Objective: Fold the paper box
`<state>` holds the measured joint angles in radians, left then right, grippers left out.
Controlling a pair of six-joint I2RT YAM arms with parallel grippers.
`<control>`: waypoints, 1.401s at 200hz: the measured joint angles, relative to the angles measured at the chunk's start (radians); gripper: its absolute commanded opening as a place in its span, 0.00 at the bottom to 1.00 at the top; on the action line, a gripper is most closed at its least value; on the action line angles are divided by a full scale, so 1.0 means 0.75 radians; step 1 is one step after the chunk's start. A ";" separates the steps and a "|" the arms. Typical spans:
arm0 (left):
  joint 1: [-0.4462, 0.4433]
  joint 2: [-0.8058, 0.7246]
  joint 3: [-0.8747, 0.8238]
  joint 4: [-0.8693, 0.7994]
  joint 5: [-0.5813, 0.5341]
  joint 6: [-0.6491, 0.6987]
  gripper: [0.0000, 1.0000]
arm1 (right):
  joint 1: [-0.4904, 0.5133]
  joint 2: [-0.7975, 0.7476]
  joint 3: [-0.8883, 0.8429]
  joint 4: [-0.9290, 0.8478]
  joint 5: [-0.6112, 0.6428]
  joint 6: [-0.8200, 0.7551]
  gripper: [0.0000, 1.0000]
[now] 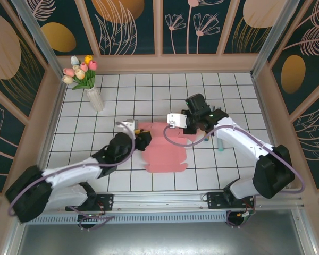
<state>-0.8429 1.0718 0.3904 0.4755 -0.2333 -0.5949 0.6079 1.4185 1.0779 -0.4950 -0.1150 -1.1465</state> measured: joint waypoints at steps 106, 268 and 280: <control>0.000 -0.686 -0.205 -0.352 -0.536 0.025 0.50 | 0.229 0.103 0.004 0.060 0.113 -0.001 0.00; 0.000 -0.747 -0.375 -0.332 -0.663 -0.017 0.50 | 0.415 -0.007 -0.377 0.848 0.513 -0.182 0.00; 0.000 -0.747 -0.376 -0.333 -0.676 -0.017 0.50 | 0.436 -0.007 -0.405 0.871 0.550 -0.190 0.00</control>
<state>-0.8429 0.5117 0.1085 0.2260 -0.7406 -0.6075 0.9348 1.4136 0.7742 0.1585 0.2974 -1.2888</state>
